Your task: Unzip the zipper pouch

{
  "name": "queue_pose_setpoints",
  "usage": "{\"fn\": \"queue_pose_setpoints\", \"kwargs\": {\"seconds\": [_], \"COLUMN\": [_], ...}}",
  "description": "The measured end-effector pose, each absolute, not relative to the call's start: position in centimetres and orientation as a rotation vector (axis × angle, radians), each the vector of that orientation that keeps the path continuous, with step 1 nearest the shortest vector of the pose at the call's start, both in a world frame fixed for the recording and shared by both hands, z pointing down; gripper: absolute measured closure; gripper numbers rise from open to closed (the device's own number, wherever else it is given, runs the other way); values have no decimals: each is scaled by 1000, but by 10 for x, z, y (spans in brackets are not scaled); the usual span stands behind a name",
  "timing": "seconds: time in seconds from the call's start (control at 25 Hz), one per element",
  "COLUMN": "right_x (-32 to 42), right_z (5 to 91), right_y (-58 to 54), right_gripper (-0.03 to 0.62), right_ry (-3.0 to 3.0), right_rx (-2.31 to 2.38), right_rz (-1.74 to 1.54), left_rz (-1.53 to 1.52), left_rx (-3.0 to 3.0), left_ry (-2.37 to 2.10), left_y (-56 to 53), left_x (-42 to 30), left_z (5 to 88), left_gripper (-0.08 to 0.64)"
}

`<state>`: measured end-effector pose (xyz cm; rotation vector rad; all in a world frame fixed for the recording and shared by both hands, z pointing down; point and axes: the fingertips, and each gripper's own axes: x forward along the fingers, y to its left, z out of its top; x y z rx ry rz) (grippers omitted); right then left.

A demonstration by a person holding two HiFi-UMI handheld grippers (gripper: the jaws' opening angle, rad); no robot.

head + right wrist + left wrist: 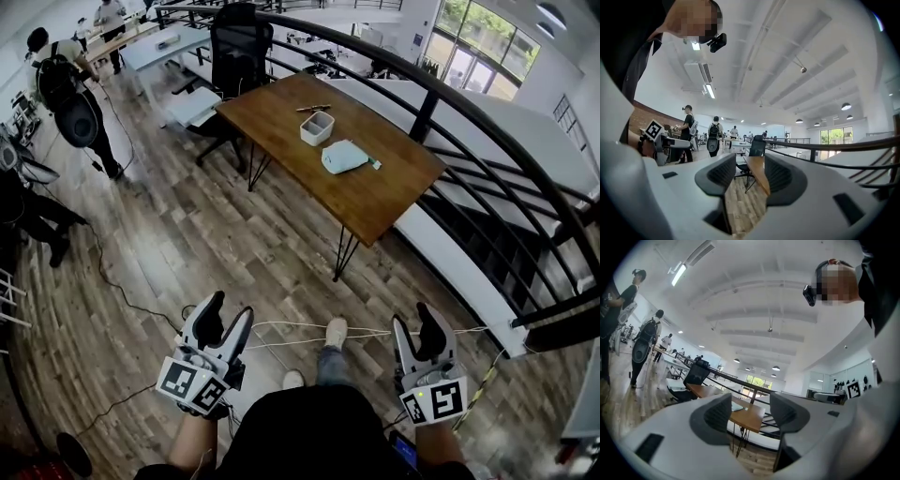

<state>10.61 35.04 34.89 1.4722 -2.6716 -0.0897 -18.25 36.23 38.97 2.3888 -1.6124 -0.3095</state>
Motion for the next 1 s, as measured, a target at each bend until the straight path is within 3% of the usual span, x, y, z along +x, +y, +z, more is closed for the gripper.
{"fn": "queue_pose_setpoints", "kwargs": {"seconds": [0.48, 1.0], "right_x": [108, 158], "right_z": [338, 326], "right_y": [249, 126], "right_gripper": [431, 431], "right_ry": [-2799, -2803], "right_rx": [1471, 1521], "right_rz": [-70, -77], "left_rz": [-311, -304], "left_rx": [2406, 2427], "left_ry": [-1687, -1717], "left_y": [289, 170], "left_x": [-182, -138], "left_z": [376, 356], "left_gripper": [299, 268]}}
